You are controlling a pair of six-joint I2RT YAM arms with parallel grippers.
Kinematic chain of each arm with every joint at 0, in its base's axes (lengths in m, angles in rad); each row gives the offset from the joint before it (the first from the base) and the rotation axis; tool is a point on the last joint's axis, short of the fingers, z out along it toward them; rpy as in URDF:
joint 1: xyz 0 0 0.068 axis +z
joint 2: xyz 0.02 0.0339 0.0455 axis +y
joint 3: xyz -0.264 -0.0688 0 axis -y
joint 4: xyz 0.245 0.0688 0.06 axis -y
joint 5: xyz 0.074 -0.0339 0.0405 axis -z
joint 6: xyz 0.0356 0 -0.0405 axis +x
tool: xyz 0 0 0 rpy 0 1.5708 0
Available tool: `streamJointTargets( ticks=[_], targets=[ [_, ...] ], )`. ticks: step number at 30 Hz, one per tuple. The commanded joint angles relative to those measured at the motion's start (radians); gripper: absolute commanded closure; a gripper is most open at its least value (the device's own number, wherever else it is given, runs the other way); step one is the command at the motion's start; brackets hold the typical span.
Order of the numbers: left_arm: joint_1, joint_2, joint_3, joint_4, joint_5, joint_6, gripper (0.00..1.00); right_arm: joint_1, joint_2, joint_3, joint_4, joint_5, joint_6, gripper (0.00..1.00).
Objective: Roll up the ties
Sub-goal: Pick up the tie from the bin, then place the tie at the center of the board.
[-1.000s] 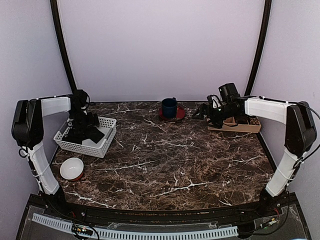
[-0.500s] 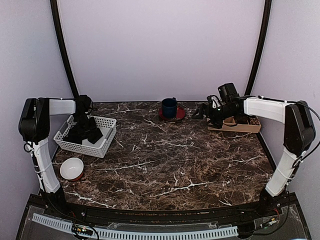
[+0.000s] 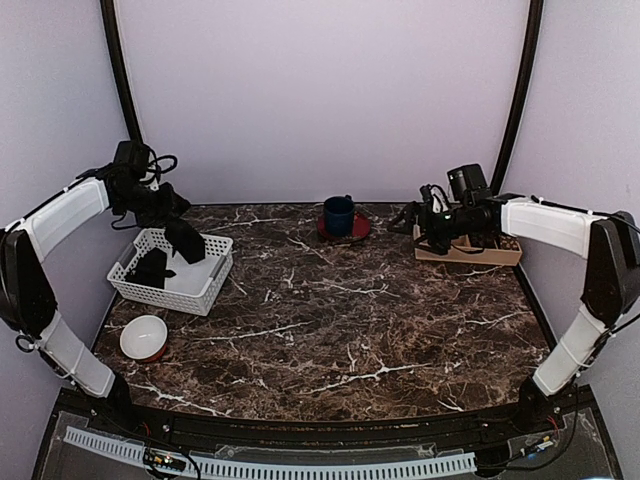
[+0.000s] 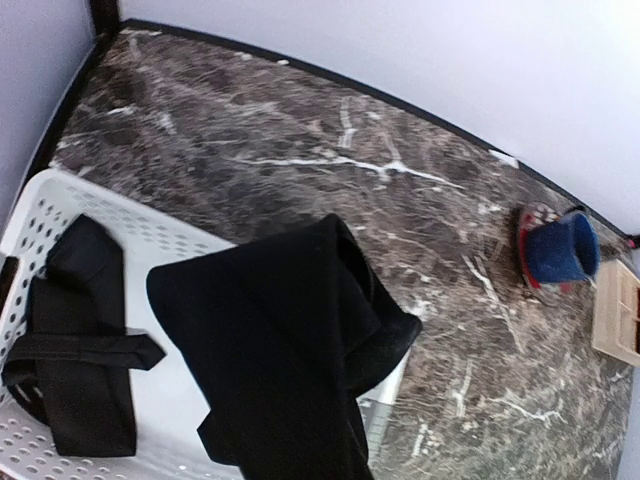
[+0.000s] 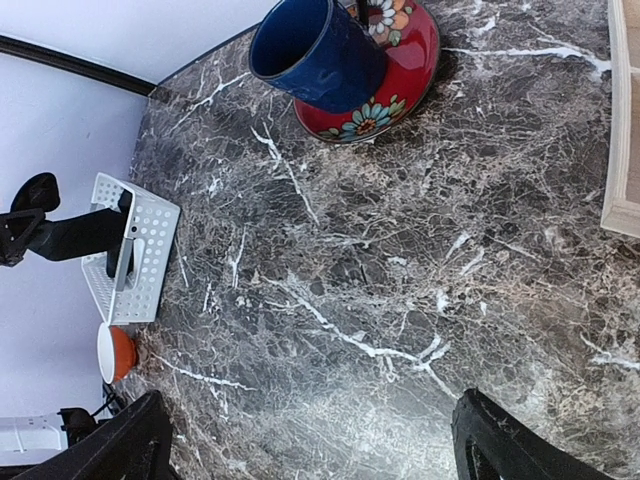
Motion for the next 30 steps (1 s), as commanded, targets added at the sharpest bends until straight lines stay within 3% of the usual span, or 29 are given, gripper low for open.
streamJointTargets(
  ticks=[1,9,17,20,22,24,25,27,28,30],
  targets=[
    [-0.068,-0.051,0.079,-0.035,0.221,0.084,1.0,-0.012,-0.025,-0.021,0.072,-0.051,0.008,0.02],
    [-0.362,-0.039,0.183,0.053,0.523,0.09,1.0,-0.017,-0.125,-0.092,0.073,-0.063,0.001,0.03],
    [-0.695,0.119,0.202,0.294,0.654,0.051,0.97,-0.027,-0.228,-0.197,0.056,-0.049,0.002,0.03],
    [-0.768,0.183,0.214,0.377,0.67,0.054,0.96,-0.033,-0.268,-0.223,0.038,-0.038,-0.002,0.03],
    [-0.781,0.174,0.138,0.484,0.693,0.043,0.92,-0.034,-0.286,-0.235,0.024,-0.035,-0.006,0.03],
    [-0.781,0.063,-0.071,0.652,0.559,0.045,0.76,-0.035,-0.3,-0.239,0.007,-0.036,-0.012,0.03],
    [-0.777,-0.019,-0.211,0.737,0.431,0.046,0.63,-0.035,-0.306,-0.24,-0.001,-0.04,-0.016,0.03],
    [-0.743,-0.182,-0.483,0.868,0.245,0.007,0.26,-0.033,-0.312,-0.239,-0.022,-0.054,-0.027,0.03],
    [-0.708,-0.253,-0.586,0.902,0.206,-0.021,0.15,-0.031,-0.315,-0.241,-0.033,-0.059,-0.031,0.02],
    [-0.637,-0.369,-0.723,0.865,0.188,-0.046,0.08,-0.025,-0.32,-0.248,-0.05,-0.072,-0.042,0.01]
  ],
)
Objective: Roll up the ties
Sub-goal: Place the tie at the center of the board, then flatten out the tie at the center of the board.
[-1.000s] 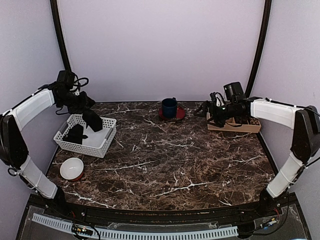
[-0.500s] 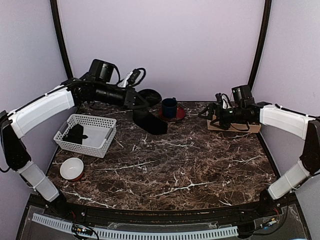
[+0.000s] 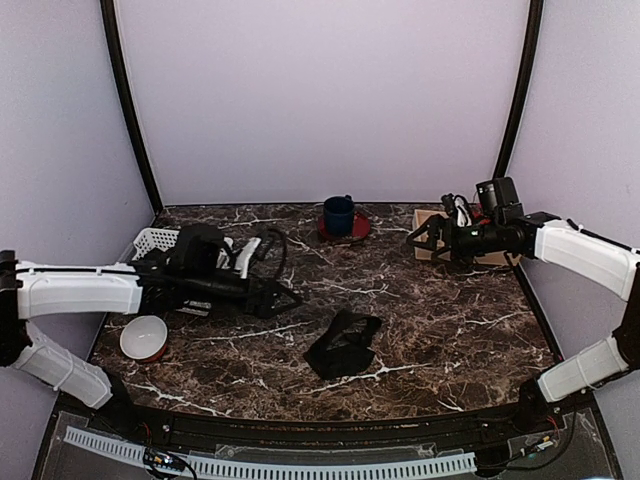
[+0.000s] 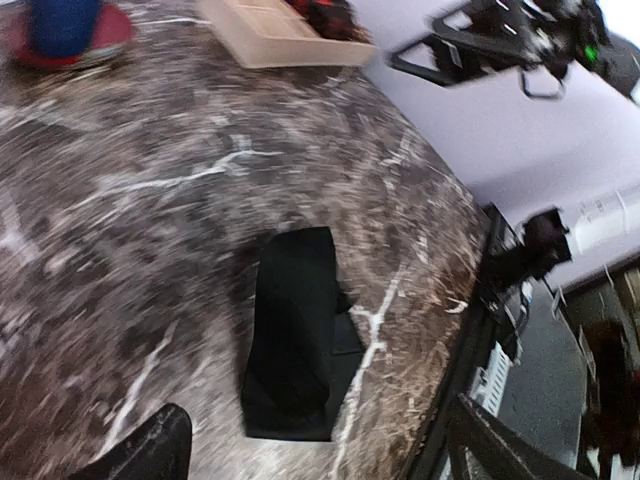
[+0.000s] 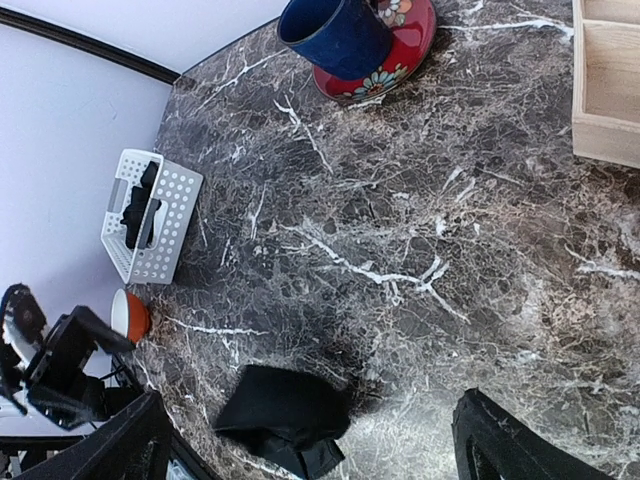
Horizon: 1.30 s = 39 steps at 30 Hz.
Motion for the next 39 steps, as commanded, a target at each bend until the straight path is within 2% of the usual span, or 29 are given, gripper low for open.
streamJointTargets(
  ticks=[1,4,6,8,11,16,19,21,24,27,34,36,39],
  targets=[
    [0.124,-0.28,-0.237,0.101,-0.237,-0.049,0.07,0.012,-0.025,-0.023,-0.04,-0.033,-0.036,0.0],
    [0.14,-0.398,-0.27,-0.042,-0.32,0.053,0.04,0.051,-0.014,-0.047,-0.042,-0.043,-0.043,0.02],
    [0.14,-0.38,-0.228,-0.131,-0.291,0.126,0.06,0.091,0.009,-0.061,-0.041,-0.042,-0.049,0.03],
    [0.138,-0.266,-0.147,-0.207,-0.213,0.197,0.1,0.124,0.034,-0.075,-0.041,-0.034,-0.047,0.03],
    [0.112,-0.079,0.051,-0.314,-0.128,0.295,0.18,0.126,0.036,-0.12,0.002,-0.058,-0.005,0.03],
    [-0.065,0.278,0.48,-0.572,-0.176,0.534,0.2,0.04,-0.026,-0.201,0.06,-0.087,0.089,0.03],
    [-0.139,0.468,0.715,-0.711,-0.181,0.613,0.3,-0.026,-0.078,-0.248,0.068,-0.089,0.128,0.02],
    [-0.162,0.577,0.827,-0.754,-0.144,0.614,0.35,-0.053,-0.115,-0.266,0.047,-0.084,0.13,0.02],
    [-0.202,0.671,0.933,-0.791,-0.125,0.597,0.37,-0.079,-0.151,-0.285,0.019,-0.074,0.128,0.02],
    [-0.237,0.767,0.989,-0.825,-0.167,0.573,0.38,-0.096,-0.179,-0.304,0.004,-0.07,0.13,0.02],
    [-0.244,0.89,1.049,-0.814,-0.302,0.392,0.39,-0.11,-0.201,-0.316,-0.032,-0.064,0.106,0.02],
    [-0.244,0.911,1.056,-0.806,-0.334,0.361,0.43,-0.11,-0.199,-0.311,-0.036,-0.063,0.1,0.02],
    [-0.243,0.937,1.078,-0.818,-0.363,0.321,0.55,-0.11,-0.191,-0.305,-0.036,-0.071,0.093,0.01]
  ],
)
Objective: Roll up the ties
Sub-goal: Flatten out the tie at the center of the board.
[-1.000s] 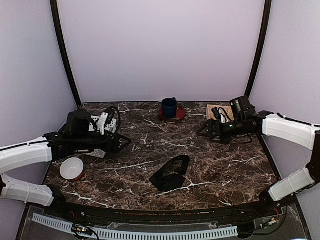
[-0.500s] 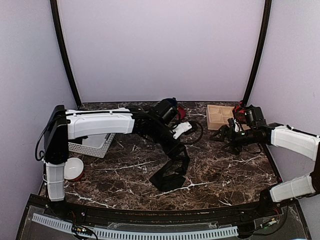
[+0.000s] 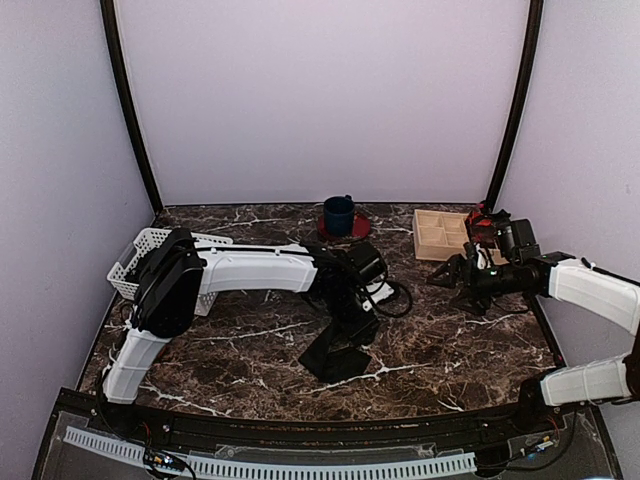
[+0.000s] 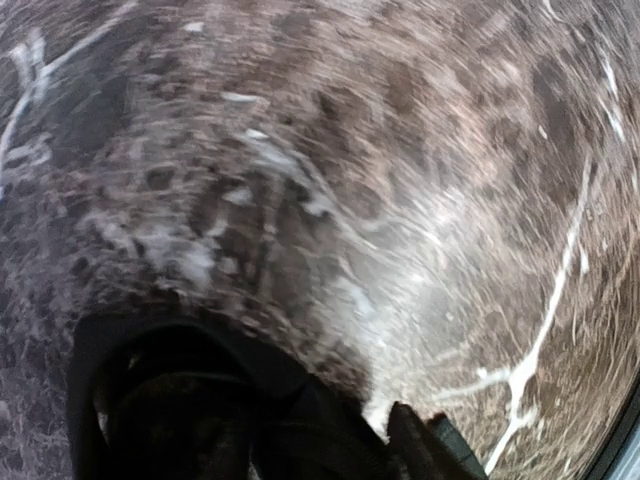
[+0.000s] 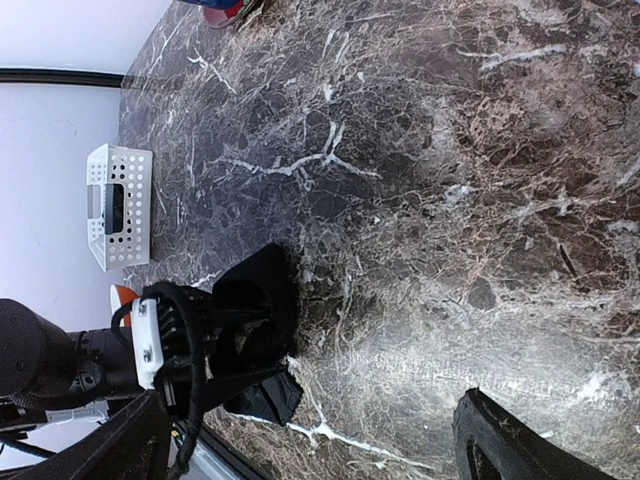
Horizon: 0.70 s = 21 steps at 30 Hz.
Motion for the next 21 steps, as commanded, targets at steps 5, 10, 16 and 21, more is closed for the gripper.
streamJointTargets(
  ticks=[5,10,16,21],
  targets=[
    [0.006,-0.034,0.058,-0.019,-0.057,-0.153,0.76,-0.006,0.007,0.022,-0.017,-0.004,-0.054,0.04],
    [0.014,-0.203,-0.03,0.166,-0.088,-0.206,1.0,-0.004,0.03,0.027,0.008,-0.027,-0.067,0.08],
    [0.022,-0.424,-0.247,0.481,-0.069,-0.254,1.0,0.05,0.101,0.044,0.084,-0.065,-0.081,0.06],
    [0.058,-0.583,-0.42,0.729,0.027,-0.372,1.0,0.156,0.199,0.074,0.199,-0.072,-0.1,0.03]
  ],
)
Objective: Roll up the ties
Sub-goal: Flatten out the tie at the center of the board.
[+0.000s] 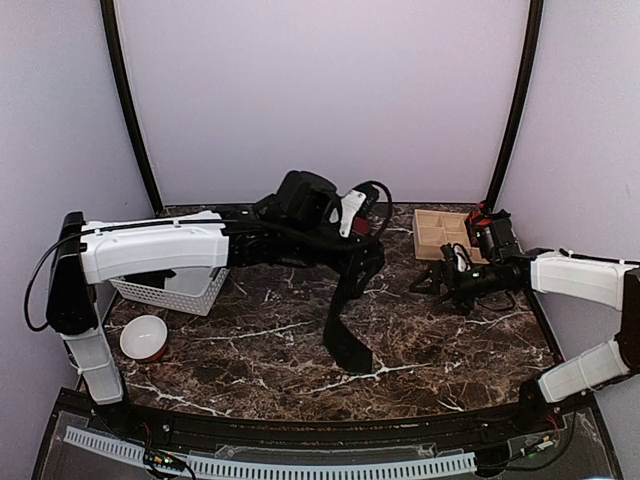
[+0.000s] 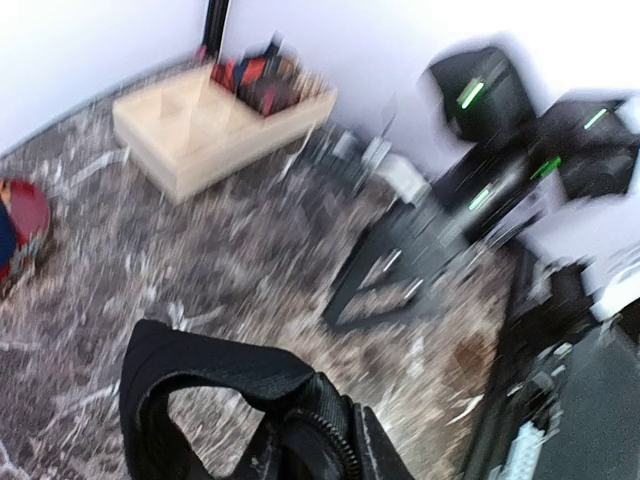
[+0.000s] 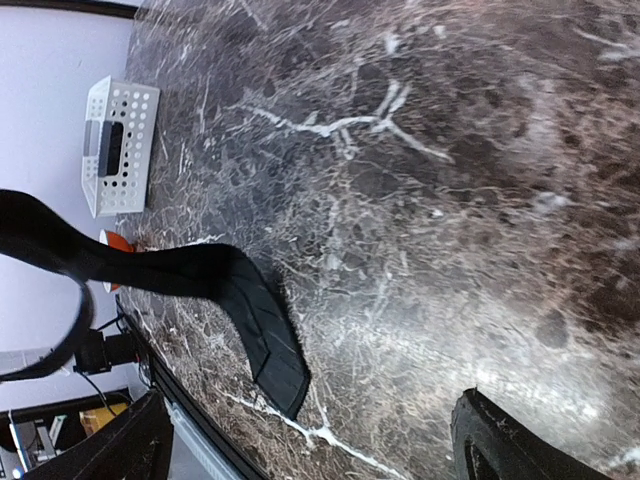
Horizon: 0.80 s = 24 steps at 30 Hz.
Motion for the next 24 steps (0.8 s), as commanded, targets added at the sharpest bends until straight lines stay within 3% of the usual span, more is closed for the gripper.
streamJointTargets(
  ticks=[1,11,18,20,24],
  targets=[
    [0.04,-0.137,-0.136,0.299,0.089,-0.133,1.0,0.096,0.074,0.048,0.173,-0.029,-0.028,0.02],
    [0.076,-0.225,-0.216,0.434,0.168,-0.264,1.0,0.277,0.225,0.088,0.542,0.085,-0.092,0.01],
    [0.087,-0.25,-0.215,0.416,0.174,-0.251,1.0,0.338,0.401,0.134,0.793,-0.01,-0.086,0.03],
    [0.096,-0.26,-0.218,0.422,0.168,-0.26,1.0,0.356,0.448,0.124,0.9,-0.037,-0.04,0.1],
    [0.111,-0.273,-0.226,0.42,0.135,-0.273,1.0,0.362,0.523,0.103,1.073,-0.093,0.103,0.43]
  ],
)
